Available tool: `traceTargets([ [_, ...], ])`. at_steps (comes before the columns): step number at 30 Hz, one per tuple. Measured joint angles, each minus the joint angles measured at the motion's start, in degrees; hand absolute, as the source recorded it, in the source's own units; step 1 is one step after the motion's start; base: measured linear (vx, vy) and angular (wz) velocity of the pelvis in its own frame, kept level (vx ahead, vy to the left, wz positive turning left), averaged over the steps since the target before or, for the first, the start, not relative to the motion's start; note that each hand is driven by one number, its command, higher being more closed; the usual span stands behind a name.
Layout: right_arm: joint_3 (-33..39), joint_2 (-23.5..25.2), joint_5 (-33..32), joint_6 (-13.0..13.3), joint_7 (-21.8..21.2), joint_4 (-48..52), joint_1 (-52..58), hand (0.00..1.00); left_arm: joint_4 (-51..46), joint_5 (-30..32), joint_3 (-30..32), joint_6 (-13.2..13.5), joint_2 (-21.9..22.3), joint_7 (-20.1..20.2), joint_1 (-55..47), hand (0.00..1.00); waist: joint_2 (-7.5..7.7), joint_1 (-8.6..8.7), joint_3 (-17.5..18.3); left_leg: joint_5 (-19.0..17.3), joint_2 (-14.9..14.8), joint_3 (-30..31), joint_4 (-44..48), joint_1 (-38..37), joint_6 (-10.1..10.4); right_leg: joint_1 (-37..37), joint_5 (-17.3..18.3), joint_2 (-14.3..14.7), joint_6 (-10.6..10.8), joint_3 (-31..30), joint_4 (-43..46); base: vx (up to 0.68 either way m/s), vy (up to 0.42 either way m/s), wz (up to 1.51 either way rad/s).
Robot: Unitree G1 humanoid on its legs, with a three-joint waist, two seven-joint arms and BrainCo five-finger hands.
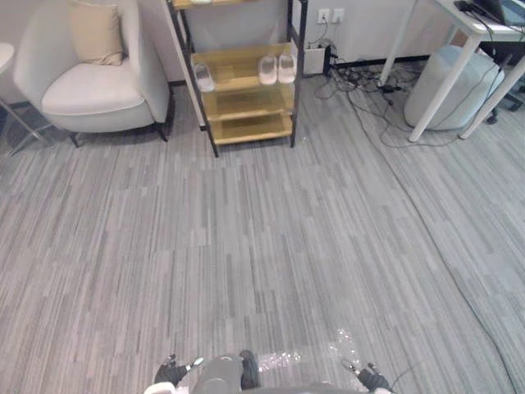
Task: Organize the slippers on the shoe rack
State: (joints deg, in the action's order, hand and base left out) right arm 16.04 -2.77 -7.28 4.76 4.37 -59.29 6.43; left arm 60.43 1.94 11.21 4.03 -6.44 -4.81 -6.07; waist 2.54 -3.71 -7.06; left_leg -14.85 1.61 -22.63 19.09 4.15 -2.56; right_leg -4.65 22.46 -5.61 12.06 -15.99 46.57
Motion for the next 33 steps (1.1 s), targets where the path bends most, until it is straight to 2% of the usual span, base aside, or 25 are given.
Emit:
traceTargets([
  [1,-0.55,-0.01,0.06,0.00,-0.02,0.05,-0.74,0.00,-0.04,-0.01,-0.02,0.00,0.32,0.00,0.52,0.00,-0.38,0.04,-0.13,0.00,-0.29,0.28,-1.33,-3.31,0.00,-3.36,0.16,0.66,-0.61,2.04,7.02,0.41,0.152,-0.15],
  [3,-0.66,0.04,0.10,0.02,-0.05,0.18,-2.08,0.00,-0.03,-0.33,-1.06,0.00,0.77,-0.02,1.80,0.00,-1.92,-0.07,-0.88,0.00,-1.08,0.20,-5.00,-8.73,0.00,-7.76,1.21,1.17,-4.54,5.61,10.20,0.38,0.095,-0.28],
  [5,-0.63,-0.03,0.11,0.16,-0.15,0.24,-3.29,0.00,0.02,-1.53,-1.24,0.00,1.60,-0.05,2.99,0.00,-2.57,0.15,-1.13,0.00,-1.87,-0.28,-9.02,-13.54,0.01,-13.19,1.96,2.30,-6.90,9.08,5.18,0.41,0.010,-0.13],
  [7,-0.55,-0.16,0.07,0.43,-0.34,0.17,-3.87,0.00,0.04,-2.16,-1.40,0.16,2.55,-0.04,4.82,0.00,-2.04,0.56,-1.17,0.01,-2.18,0.13,-10.00,-14.79,0.01,-17.57,-0.03,3.29,-8.68,10.68,-3.14,0.41,-0.100,0.16],
  [8,-0.55,-0.71,0.07,0.45,-0.40,-0.17,-4.15,0.00,0.14,-2.16,-2.13,0.18,3.12,-0.04,5.72,0.00,-1.93,0.98,-1.15,-0.01,-2.26,1.46,-10.76,-15.63,0.03,-19.64,-4.41,4.48,-9.38,10.52,-10.94,0.48,-0.192,0.45],
  [9,-0.54,-1.32,0.07,0.36,-0.45,-0.58,-3.67,0.00,0.67,-2.13,-3.45,0.29,3.79,0.06,6.24,0.00,-1.39,1.61,-1.06,-0.31,-1.78,3.44,-11.02,-16.53,0.79,-19.00,-13.74,5.41,-9.63,9.29,-19.12,0.53,-0.205,0.63],
  [10,-0.20,-2.33,-0.01,0.42,-0.49,-1.35,-3.53,0.00,2.05,-2.12,-3.83,0.25,5.22,0.08,6.82,0.00,-3.09,2.41,-1.40,-0.78,-2.81,5.75,-10.93,-17.62,1.64,-17.59,-16.12,6.08,-10.87,10.06,-18.67,0.37,-0.136,0.47],
  [11,0.03,-2.75,0.00,0.39,-0.47,-1.95,-3.63,0.00,2.49,-2.12,-3.86,0.25,5.77,0.17,6.97,0.00,-3.93,2.40,-1.50,-0.69,-3.49,6.26,-10.76,-18.00,1.77,-17.26,-16.13,6.64,-11.10,10.38,-18.60,0.45,-0.162,0.20],
  [12,1.21,-3.29,0.02,0.33,-0.43,-2.54,-3.81,0.00,2.56,-2.06,-2.74,0.26,6.52,0.29,7.24,0.00,-4.52,1.69,-1.36,1.32,-4.43,7.56,-8.27,-17.50,5.08,-17.06,-13.63,6.49,-12.56,10.72,-16.98,0.34,-0.144,0.03],
  [13,1.43,-3.27,0.04,0.26,-0.42,-2.53,-3.75,0.00,2.32,-2.04,-1.68,0.26,6.95,0.23,7.32,0.00,-4.80,1.79,-1.62,2.19,-4.83,8.14,-3.81,-15.97,6.53,-16.15,-12.77,6.42,-13.40,11.13,-16.63,0.51,-0.221,0.28],
  [14,1.20,-3.39,-0.25,0.20,-0.42,-2.28,-3.07,0.00,1.94,-2.03,-0.56,0.27,7.52,0.14,7.67,0.00,-4.87,2.33,-2.32,4.42,-6.77,9.46,7.77,-11.65,7.66,-12.37,-11.51,5.94,-14.15,12.47,-18.32,0.39,-0.180,0.48],
  [15,0.07,-3.08,-0.23,0.20,-0.41,-2.09,-2.41,0.00,1.00,-2.03,0.16,0.29,7.80,0.16,7.69,0.00,-4.26,2.32,-2.77,6.64,-9.00,10.88,19.13,-7.36,7.74,-8.96,-10.83,5.55,-14.74,13.24,-19.93,0.37,-0.154,0.46],
  [16,-0.73,-3.19,-0.32,0.21,-0.29,-2.00,-2.15,0.00,0.20,-2.05,0.23,0.44,7.89,0.22,7.63,0.00,-4.20,2.06,-2.90,6.40,-10.23,10.74,25.29,-5.24,7.72,-6.67,-10.42,5.51,-15.37,13.71,-20.85,0.31,-0.119,0.25],
  [18,-3.57,-3.13,-1.72,0.27,-0.26,-0.61,-1.72,0.00,-1.52,-2.05,0.19,0.62,7.89,0.28,7.64,0.00,-3.03,1.40,-3.27,5.01,-13.13,9.01,33.72,1.13,6.27,-1.60,-7.59,4.82,-16.11,14.55,-22.56,0.26,-0.101,0.17],
  [19,-4.42,-2.90,-1.90,0.32,-0.24,0.03,-1.54,0.00,-1.99,-2.05,0.10,0.63,7.97,0.33,7.62,0.00,-2.70,1.39,-2.95,3.97,-13.58,8.14,32.91,4.27,6.07,-0.66,-6.28,4.17,-16.17,15.20,-22.61,0.19,-0.062,0.26],
  [21,-4.39,-2.38,-2.13,0.22,-0.22,0.05,-1.62,0.00,-2.72,-2.04,0.09,0.66,8.21,0.34,7.73,0.00,-2.54,0.97,-2.92,2.46,-13.59,4.24,25.81,6.88,6.00,1.50,-4.97,3.07,-15.45,15.65,-22.89,0.20,0.021,0.21],
  [23,-4.21,-2.00,-2.37,0.20,-0.24,0.37,-1.90,0.00,-2.72,-2.03,0.06,0.66,8.64,0.32,7.78,0.00,-2.58,0.66,-2.90,2.25,-11.26,1.04,13.68,6.97,6.67,3.57,-3.60,1.76,-14.53,15.77,-23.54,0.26,0.092,0.14],
  [25,-3.67,-1.33,-2.29,0.14,-0.24,0.46,-2.10,0.00,-2.93,-2.01,0.07,0.64,9.02,0.23,7.81,0.00,-2.70,0.31,-2.80,4.47,-7.66,1.29,0.46,7.56,7.10,5.87,-2.17,1.09,-13.59,15.80,-25.40,0.33,0.171,0.04],
  [26,-3.16,-1.39,-2.14,0.10,-0.22,0.44,-2.24,0.00,-2.91,-2.00,0.08,0.63,9.12,0.20,7.81,0.00,-2.83,0.27,-2.53,6.39,-6.83,1.79,-2.77,7.83,6.38,6.05,-0.93,1.16,-13.36,15.56,-25.84,0.38,0.223,-0.26],
  [27,-3.06,-0.99,-1.78,-0.20,-0.18,0.16,-2.63,0.00,-2.91,-1.96,0.12,0.60,9.05,0.20,7.78,0.00,-1.99,-0.14,-1.99,10.37,-5.18,2.96,-2.83,7.73,3.51,6.75,0.66,0.61,-12.23,13.58,-25.85,0.34,0.199,-0.32],
  [28,-3.06,-0.69,-1.76,-0.24,-0.17,0.10,-2.67,0.00,-2.89,-1.95,0.13,0.58,9.01,0.21,7.71,0.00,-1.50,-0.17,-1.66,10.59,-4.57,2.89,-2.75,7.75,2.76,6.82,1.12,0.14,-11.88,12.86,-25.83,0.47,0.240,-0.40],
  [30,-2.74,0.61,-1.64,-0.28,-0.36,-0.14,-1.83,0.00,-1.97,-1.92,0.05,0.37,8.04,0.22,7.44,0.00,0.97,0.31,1.24,8.14,-1.54,0.87,-0.90,6.56,0.40,6.28,0.69,-2.56,-9.50,8.34,-21.82,0.63,0.248,-0.31],
  [31,-2.73,0.71,-1.58,-0.35,-0.45,-0.23,-1.76,0.00,-1.83,-1.92,0.02,0.36,7.90,0.22,7.46,0.00,1.25,0.17,1.32,8.06,-1.17,0.66,-0.83,5.91,0.27,5.69,0.32,-2.72,-8.71,7.29,-19.52,0.61,0.239,-0.25],
  [32,-2.73,0.86,-1.54,-0.67,-0.49,-0.17,-1.59,0.00,-1.43,-1.95,-1.23,0.28,7.34,0.24,7.46,0.00,1.55,0.19,1.29,7.80,-0.34,0.45,-1.10,2.95,-0.11,3.52,-1.92,-2.90,-4.11,5.85,-10.21,0.44,0.188,-0.06],
  [33,-2.72,0.91,-1.46,-0.77,-0.54,-0.17,-1.06,0.00,-1.06,-1.99,-1.99,-0.16,7.14,0.28,7.36,0.00,1.24,0.67,1.22,6.72,0.10,1.14,-1.67,-0.11,-0.65,0.40,-3.27,-2.90,-1.16,5.74,-0.43,0.44,0.167,0.00],
])
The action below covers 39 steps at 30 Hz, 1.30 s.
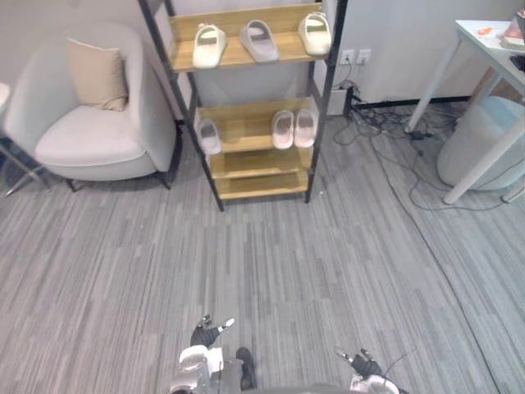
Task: Organize the slippers on the shoe rack
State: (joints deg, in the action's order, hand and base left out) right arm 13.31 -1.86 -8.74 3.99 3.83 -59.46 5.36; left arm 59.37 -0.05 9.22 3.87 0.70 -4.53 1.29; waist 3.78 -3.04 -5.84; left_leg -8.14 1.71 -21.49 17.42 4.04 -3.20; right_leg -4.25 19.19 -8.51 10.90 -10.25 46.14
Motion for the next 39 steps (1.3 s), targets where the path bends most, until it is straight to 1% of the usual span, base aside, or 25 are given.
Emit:
traceTargets([
  [2,0.02,-0.04,-0.03,0.02,-0.32,0.31,0.06,0.00,0.70,-0.02,-0.25,-0.42,0.08,-0.02,-0.07,0.00,-0.46,-0.02,0.12,-0.27,-0.03,0.36,-1.71,-3.93,-0.01,-4.82,0.65,0.90,-1.25,0.78,8.42,0.43,0.107,-0.03],
  [3,0.03,-0.38,0.00,-0.02,-0.39,0.21,-0.78,0.00,1.24,-0.08,-0.84,-0.54,0.00,-0.05,0.43,0.00,-1.37,-0.08,-0.39,-0.27,-0.39,0.74,-4.79,-7.67,-0.01,-7.78,1.72,1.98,-3.38,1.89,9.54,0.43,0.067,-0.07],
  [7,1.34,-0.60,-0.06,0.17,-0.46,0.20,-2.12,0.00,2.13,-0.22,-1.32,-0.62,-0.10,-0.25,0.52,0.00,-2.71,0.42,-1.25,-0.27,-3.07,1.83,-8.87,-13.42,0.00,-14.93,2.51,5.38,-7.89,6.12,-2.12,0.44,-0.085,0.14],
  [8,2.11,-0.66,-0.09,0.23,-0.45,0.10,-2.50,0.00,2.20,-0.21,-1.34,-0.63,-0.23,-0.24,0.49,0.00,-2.87,0.45,-1.38,-0.27,-3.99,2.23,-9.36,-14.62,0.02,-16.98,-0.79,7.44,-8.67,6.37,-10.29,0.45,-0.202,0.23],
  [9,2.20,-0.72,-0.08,0.23,-0.42,-0.12,-2.44,0.00,2.43,-0.20,-1.38,-0.61,-0.61,-0.24,0.37,0.00,-2.28,0.88,-1.26,-0.66,-3.84,3.25,-9.32,-15.44,0.95,-16.80,-6.70,8.09,-8.98,5.73,-18.71,0.57,-0.247,0.44],
  [10,2.56,-1.38,-0.24,0.39,-0.55,-0.88,-2.05,0.00,3.37,-0.17,-1.43,-0.45,-0.97,-0.19,0.32,0.00,-2.24,1.79,-1.65,-1.82,-3.91,5.69,-9.31,-17.16,3.75,-15.19,-16.50,8.19,-11.49,5.86,-23.57,0.39,-0.164,0.30],
  [12,4.83,-3.47,-0.14,0.67,-0.41,-2.11,-3.41,0.00,4.41,-0.18,-1.00,-0.39,0.12,0.20,1.13,0.00,-5.18,1.64,-1.60,-0.57,-5.62,8.29,-9.51,-16.75,5.38,-14.98,-15.39,9.44,-12.89,6.28,-22.77,0.44,-0.167,0.05],
  [14,6.71,-4.06,-0.20,0.56,-0.36,-2.68,-3.90,0.00,4.45,-0.19,0.78,-0.38,0.62,0.22,1.47,0.00,-5.65,1.70,-2.24,3.32,-5.16,8.79,-10.96,-18.51,7.43,-14.77,-12.77,9.29,-13.71,6.57,-19.96,0.37,-0.173,0.08],
  [15,6.56,-3.99,-0.32,0.48,-0.38,-2.50,-2.68,0.00,4.21,-0.23,1.78,-0.37,0.82,0.22,1.50,0.00,-5.56,1.81,-2.38,4.48,-5.98,8.84,-6.76,-18.26,8.80,-12.48,-10.48,9.05,-14.05,7.37,-19.35,0.22,-0.137,0.32],
  [16,6.02,-3.59,-0.38,0.47,-0.34,-2.32,-2.17,0.00,4.05,-0.25,2.42,-0.35,1.01,0.22,1.51,0.00,-5.24,2.00,-2.58,4.45,-6.49,9.01,-2.06,-16.68,8.83,-11.21,-9.50,8.59,-13.82,8.01,-19.71,0.29,-0.202,0.62],
  [17,4.06,-3.15,-0.65,0.54,-0.37,-1.80,-1.40,0.00,3.14,-0.56,3.70,-0.38,1.44,0.19,1.37,0.00,-4.45,2.66,-3.15,6.19,-8.36,9.75,12.27,-10.55,10.58,-8.32,-7.55,8.00,-14.02,8.80,-20.65,0.15,-0.150,0.57],
  [18,2.54,-3.24,-0.69,0.59,-0.33,-1.51,-1.23,0.00,2.57,-0.87,4.34,-0.37,1.94,0.19,1.22,0.00,-4.17,2.63,-3.44,5.88,-10.68,9.71,22.68,-5.52,10.20,-6.84,-6.27,8.07,-14.57,9.41,-21.33,0.11,-0.119,0.47],
  [19,2.00,-3.51,-0.69,0.58,-0.30,-1.44,-1.22,0.00,2.23,-1.04,4.44,-0.35,2.15,0.24,1.28,0.00,-4.38,2.36,-3.52,4.95,-11.45,9.44,25.85,-3.87,10.08,-6.27,-5.84,8.30,-14.76,9.53,-21.47,0.12,-0.078,0.09],
  [20,0.53,-3.84,-0.73,0.53,-0.28,-1.10,-0.75,0.00,0.44,-1.33,4.66,-0.23,2.45,0.20,1.17,0.00,-4.45,1.34,-3.65,0.71,-13.53,7.63,32.47,1.09,8.96,-4.10,-4.81,8.40,-15.43,9.56,-21.81,0.13,-0.032,-0.17],
  [22,0.05,-3.47,-0.86,0.50,-0.26,-0.27,-0.48,0.00,-0.23,-1.34,4.54,-0.05,2.53,0.21,1.29,0.00,-4.29,0.55,-3.71,-2.14,-14.18,3.73,30.16,3.46,7.27,-1.70,-3.95,7.93,-15.33,9.34,-22.73,0.16,-0.004,-0.19],
  [25,0.06,-2.90,-0.85,0.57,-0.23,0.58,-0.45,0.00,-0.63,-1.36,4.03,0.45,2.57,0.20,1.31,0.00,-4.12,0.38,-3.67,-3.64,-10.94,-0.18,12.43,5.78,6.82,1.36,-1.94,6.47,-13.99,8.75,-24.06,0.24,0.104,-0.05],
  [27,0.14,-2.84,-0.69,0.54,-0.23,0.56,-0.59,0.00,-0.67,-1.31,3.77,0.44,2.57,0.18,1.26,0.00,-4.48,-0.18,-3.45,-0.64,-7.59,0.60,-2.49,5.88,7.29,1.62,-0.14,6.26,-12.82,6.99,-23.96,0.34,0.203,-0.39],
  [28,0.12,-2.84,-0.64,0.46,-0.19,0.43,-0.58,0.00,-0.60,-1.29,3.80,0.43,2.64,0.17,1.14,0.00,-4.76,-0.69,-3.02,3.50,-6.47,1.99,-5.25,5.54,5.45,1.91,1.40,6.43,-12.15,5.17,-22.97,0.49,0.272,-0.59],
  [29,0.14,-2.68,-0.31,0.32,-0.12,0.06,-0.65,0.00,-0.40,-1.27,3.88,0.38,2.52,0.16,1.00,0.00,-4.29,-0.75,-2.21,4.27,-5.26,1.52,-4.80,5.14,4.08,2.36,2.57,5.66,-10.74,3.45,-22.29,0.52,0.266,-0.55],
  [30,0.14,-2.01,-0.24,0.06,-0.08,-0.01,-0.42,0.00,-0.19,-1.25,3.82,0.32,2.23,0.13,0.61,0.00,-2.94,-0.33,-1.07,2.66,-3.77,0.43,-4.00,4.87,3.26,2.93,3.14,3.98,-9.72,2.13,-22.54,0.36,0.173,-0.30],
  [32,0.61,-0.88,-0.16,-0.10,-0.12,-0.12,-0.08,0.00,-0.18,-1.21,3.32,0.34,2.15,0.16,0.21,0.00,-1.45,-0.43,0.48,1.28,-1.76,-1.29,-3.98,4.31,2.30,3.03,3.33,2.16,-9.12,-0.42,-22.80,0.46,0.228,-0.17],
  [33,1.85,-0.35,-0.11,-0.21,-0.26,-0.12,-0.20,0.00,-0.09,-1.17,2.63,0.23,2.06,0.25,0.22,0.00,-1.33,-0.44,0.57,0.72,-0.57,-1.44,-4.78,2.76,1.41,3.72,2.71,1.36,-8.00,-1.52,-21.92,0.52,0.247,-0.09],
  [35,2.17,-0.38,0.02,-0.33,-0.36,-0.06,-0.62,0.00,0.07,-1.12,1.91,0.03,2.11,0.27,0.08,0.00,-1.50,-0.69,0.67,0.33,0.50,-1.52,-6.02,0.29,0.79,3.75,1.89,1.08,-6.54,-2.70,-18.49,0.37,0.144,-0.04],
  [36,2.16,-0.38,0.39,-0.33,-0.45,0.00,-1.11,0.00,0.59,-1.14,0.37,-0.37,1.55,0.24,-0.08,0.00,-1.83,-0.68,0.72,-0.07,0.99,-1.33,-8.03,-3.47,0.18,2.85,0.86,1.27,-5.03,-3.26,-12.33,0.41,0.090,-0.13],
  [39,2.18,-0.90,1.79,-0.22,-0.53,-0.08,-2.85,0.00,1.80,-1.16,-1.63,-0.52,0.30,0.22,-0.33,0.00,-3.64,-0.78,1.06,-0.12,-0.61,-0.51,-10.17,-6.97,0.11,-1.82,3.83,3.62,-6.52,-2.77,-6.44,0.29,-0.013,-0.24],
])
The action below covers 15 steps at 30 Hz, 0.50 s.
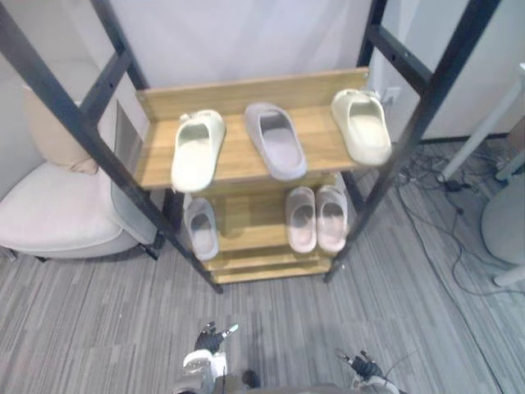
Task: Organize the slippers on the shoe rack
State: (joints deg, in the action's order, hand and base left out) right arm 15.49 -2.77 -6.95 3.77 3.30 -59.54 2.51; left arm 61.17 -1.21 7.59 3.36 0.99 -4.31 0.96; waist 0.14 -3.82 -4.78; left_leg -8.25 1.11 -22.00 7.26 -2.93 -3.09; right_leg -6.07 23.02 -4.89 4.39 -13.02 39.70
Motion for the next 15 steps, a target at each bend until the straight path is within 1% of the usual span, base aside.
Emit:
traceTargets([
  [1,-0.01,-0.73,0.13,0.16,-0.11,0.03,-0.67,0.00,0.80,0.00,-0.27,-0.11,-0.04,-0.03,0.53,0.00,-2.21,0.09,-0.45,-0.01,-2.31,1.19,-0.95,-1.37,0.02,-3.03,0.79,2.31,-1.07,1.10,-0.22,0.17,-0.075,-0.28],
  [2,-0.01,-1.01,0.14,0.19,-0.14,0.03,-0.76,0.00,1.10,-0.01,-0.30,-0.14,-0.07,-0.04,0.60,0.00,-2.92,0.21,-0.63,-0.01,-3.17,1.31,-1.03,-1.69,0.03,-4.11,0.77,3.05,-1.15,1.71,-0.90,0.17,-0.105,-0.21],
  [3,0.00,-1.52,0.15,0.18,-0.15,-0.13,-0.76,0.00,1.83,-0.03,-0.47,-0.17,-0.19,-0.05,0.82,0.00,-3.99,0.58,-0.98,-0.01,-4.61,1.67,-0.99,-2.26,0.03,-5.63,0.39,4.08,-1.45,2.66,-3.16,0.18,-0.126,0.00],
  [4,0.11,-2.19,0.14,0.15,-0.11,-0.42,-0.51,0.00,2.79,-0.03,-1.54,-0.16,-0.77,-0.07,0.97,0.00,-4.34,0.89,-1.19,0.02,-5.70,2.82,-0.93,-3.02,0.12,-7.43,-2.54,4.72,-0.95,3.64,-10.66,0.30,-0.196,0.28],
  [5,0.37,-2.10,-0.02,0.25,-0.09,-1.10,0.96,0.00,3.51,-0.01,-2.54,-0.14,-2.59,0.10,0.87,0.00,-1.49,1.56,-1.31,-0.66,-3.93,4.23,-0.32,-3.45,2.58,-6.92,-14.30,2.59,-1.51,2.92,-20.04,0.27,-0.190,0.40],
  [6,1.68,-2.53,-0.12,0.29,-0.08,-1.91,0.77,0.00,4.21,-0.08,-2.49,-0.21,-2.04,-0.04,1.21,0.00,-2.51,2.17,-1.85,-1.60,-4.76,5.79,0.10,-4.19,3.98,-6.67,-13.10,3.20,-1.86,4.39,-18.07,0.30,-0.201,0.53],
  [7,3.57,-4.44,0.24,0.05,0.18,-3.26,0.83,0.00,4.41,-0.02,-2.44,-0.32,-1.04,0.13,1.61,0.00,-3.70,2.27,-1.58,-1.49,-6.18,7.69,0.56,-4.02,4.47,-5.82,-13.17,4.17,-2.06,4.97,-17.98,0.27,-0.195,0.23],
  [9,4.60,-6.07,0.23,0.11,0.23,-4.73,-0.10,0.00,4.22,-0.02,-2.21,-0.06,-0.16,0.13,1.67,0.00,-4.24,1.46,-1.37,-0.74,-6.06,9.27,-1.52,-4.29,6.08,-5.63,-13.20,4.52,-2.11,4.45,-18.42,0.21,-0.162,-0.06],
  [11,4.66,-6.79,0.24,0.13,0.20,-5.32,-0.44,0.00,4.33,0.00,-2.15,-0.08,0.07,0.21,1.50,0.00,-4.76,1.61,-1.50,0.81,-5.35,12.06,-5.10,-4.44,7.13,-3.50,-13.51,5.00,-2.64,4.74,-20.49,0.11,-0.097,0.03],
  [12,4.70,-6.77,0.25,0.18,0.20,-6.12,-0.45,0.00,4.32,0.05,-2.13,-0.10,-0.27,0.21,1.12,0.00,-4.76,1.61,-1.51,1.74,-5.05,12.28,-5.53,-4.24,6.85,-2.06,-13.43,5.35,-2.79,5.15,-21.22,0.06,-0.039,0.10],
  [13,4.71,-6.77,0.25,0.20,0.20,-6.43,-0.48,0.00,4.32,0.05,-2.12,-0.10,-0.38,0.21,1.01,0.00,-4.64,1.62,-1.56,1.71,-5.08,11.94,-5.32,-4.42,6.86,-1.79,-13.40,5.41,-2.84,5.18,-21.31,0.04,-0.021,0.05],
  [14,4.74,-6.70,0.24,0.17,0.19,-6.78,-0.44,0.00,4.09,0.11,-2.09,-0.03,-0.89,0.23,0.49,0.00,-4.32,1.58,-1.21,1.74,-4.90,12.09,-5.15,-4.91,6.86,-1.37,-13.38,5.50,-2.87,5.09,-21.54,0.00,0.000,0.00],
  [15,4.71,-6.26,0.23,0.21,0.09,-6.76,-0.81,0.00,4.22,0.41,-2.10,-0.09,-1.68,0.25,0.50,0.00,-3.81,1.58,-1.55,1.74,-4.40,12.49,-5.16,-4.70,6.85,-0.80,-13.39,4.98,-2.89,4.92,-22.95,0.00,0.000,0.00],
])
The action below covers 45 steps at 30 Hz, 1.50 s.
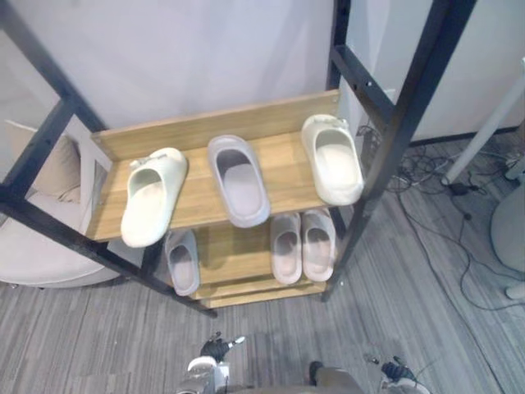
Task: Organize the slippers on the shoe rack
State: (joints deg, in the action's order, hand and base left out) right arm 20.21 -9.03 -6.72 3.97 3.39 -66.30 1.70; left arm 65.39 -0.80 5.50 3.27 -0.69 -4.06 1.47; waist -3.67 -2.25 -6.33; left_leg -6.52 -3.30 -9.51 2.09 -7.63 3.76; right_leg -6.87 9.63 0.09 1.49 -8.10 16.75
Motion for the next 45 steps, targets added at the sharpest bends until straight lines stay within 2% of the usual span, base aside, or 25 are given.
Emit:
traceTargets([
  [6,0.03,0.00,-0.07,-0.07,0.00,-2.02,0.18,0.00,0.49,0.68,-0.18,-0.26,-1.75,-0.08,-0.57,0.00,-0.13,0.21,-0.23,-1.19,0.30,2.31,-1.48,0.74,-0.22,0.00,-1.30,-0.79,0.62,1.44,-1.48,-0.08,0.051,0.20],
  [9,-0.07,0.38,-0.09,-0.07,-0.01,-2.00,0.33,0.00,0.55,0.66,-0.39,-0.30,-2.34,-0.15,-0.58,0.00,0.28,-0.04,-0.54,-1.21,1.04,2.28,-1.04,0.75,-0.25,0.24,-1.80,-1.67,1.17,1.45,-1.39,-0.07,0.036,0.04],
  [19,-0.12,-0.02,-1.91,0.28,0.18,-1.71,1.15,0.00,1.20,0.71,-0.41,-0.31,-2.55,-0.20,-0.65,0.00,0.29,0.42,-0.56,-1.18,0.86,2.91,-1.06,0.65,-0.25,0.13,-1.60,-1.89,1.10,2.59,-1.35,-0.01,0.001,0.02],
  [21,-0.11,-0.13,-2.53,0.87,1.09,1.01,2.09,0.00,1.28,0.74,-0.40,-0.32,-2.67,-0.30,-0.63,0.00,0.30,0.77,-0.56,-1.18,0.93,3.37,-1.09,0.58,-0.25,0.06,-1.22,-1.86,1.15,2.79,-1.08,0.06,-0.009,0.12],
  [22,-0.12,-0.18,-2.74,0.94,1.46,3.18,2.65,0.00,1.28,0.76,-0.39,-0.33,-2.83,-0.34,-0.64,0.00,0.34,1.02,-0.59,-1.18,0.98,3.53,-1.11,0.59,-0.25,0.01,-1.02,-1.86,1.09,2.84,-0.94,0.04,-0.007,0.08],
  [27,-0.99,-0.48,-2.12,2.38,3.42,33.05,11.51,0.00,-0.90,1.23,0.20,-0.32,-3.43,-0.79,-2.43,0.00,0.89,1.66,-0.35,-1.89,0.88,2.34,-1.18,0.62,0.00,-0.99,-0.01,-1.47,1.18,1.56,0.28,0.05,0.000,-0.10],
  [28,-1.26,-0.38,-0.13,2.67,3.66,43.26,14.34,0.00,-1.67,1.93,0.25,-0.33,-3.44,-0.82,-3.14,0.00,0.96,1.81,-0.30,-1.99,0.90,1.86,-1.10,0.54,-0.08,-1.41,0.09,-1.22,1.18,0.86,0.90,0.05,-0.007,-0.29],
  [30,-1.17,0.21,4.21,3.03,3.77,56.54,18.58,0.00,-2.24,2.99,0.26,-0.32,-3.15,-0.80,-3.26,0.00,1.33,1.86,0.00,-1.98,0.87,1.07,-0.93,0.47,-0.08,-1.61,0.14,-1.13,1.14,0.25,0.94,0.04,-0.005,-0.24],
  [32,-1.17,0.57,5.63,3.22,3.78,62.76,20.34,0.00,-2.57,3.15,0.22,-0.28,-2.89,-0.77,-3.41,0.00,1.79,1.87,0.18,-1.97,0.84,0.86,-0.86,0.43,-0.09,-1.63,0.14,-1.10,1.14,0.09,0.91,0.03,-0.004,-0.10],
  [34,-1.13,2.51,9.70,4.18,3.48,74.71,23.31,0.00,-2.65,4.06,-0.04,-0.17,-2.44,-0.63,-3.70,0.00,2.64,2.21,0.64,-1.97,0.85,0.92,-0.85,0.58,-0.09,-1.81,0.17,-1.11,1.09,0.03,0.72,0.00,0.000,0.00],
  [38,-1.29,3.54,13.71,5.80,2.65,83.60,24.58,0.00,-2.72,4.92,-1.11,0.27,-2.68,-0.51,-3.87,0.00,3.05,2.24,1.03,-2.05,0.88,1.08,-0.84,0.59,-0.23,-1.47,-0.06,-1.18,1.24,0.06,-0.24,0.00,0.001,0.01],
  [40,-1.35,3.55,15.55,7.40,2.17,87.92,24.57,0.00,-2.82,5.24,-2.57,0.55,-2.74,-0.49,-3.76,0.00,3.07,2.24,1.16,-2.17,0.90,1.36,-0.83,0.67,-0.45,-0.97,-0.64,-1.19,1.43,0.16,-1.32,-0.02,0.012,0.04],
  [45,-3.66,3.33,15.60,9.58,1.96,90.63,24.13,0.00,-2.71,5.28,-3.62,1.09,-2.91,-0.52,-3.80,0.00,3.00,2.21,1.38,-2.22,0.95,1.59,-0.70,1.19,-0.62,-0.69,-1.64,-1.30,1.62,0.29,-2.74,0.00,0.000,0.00],
])
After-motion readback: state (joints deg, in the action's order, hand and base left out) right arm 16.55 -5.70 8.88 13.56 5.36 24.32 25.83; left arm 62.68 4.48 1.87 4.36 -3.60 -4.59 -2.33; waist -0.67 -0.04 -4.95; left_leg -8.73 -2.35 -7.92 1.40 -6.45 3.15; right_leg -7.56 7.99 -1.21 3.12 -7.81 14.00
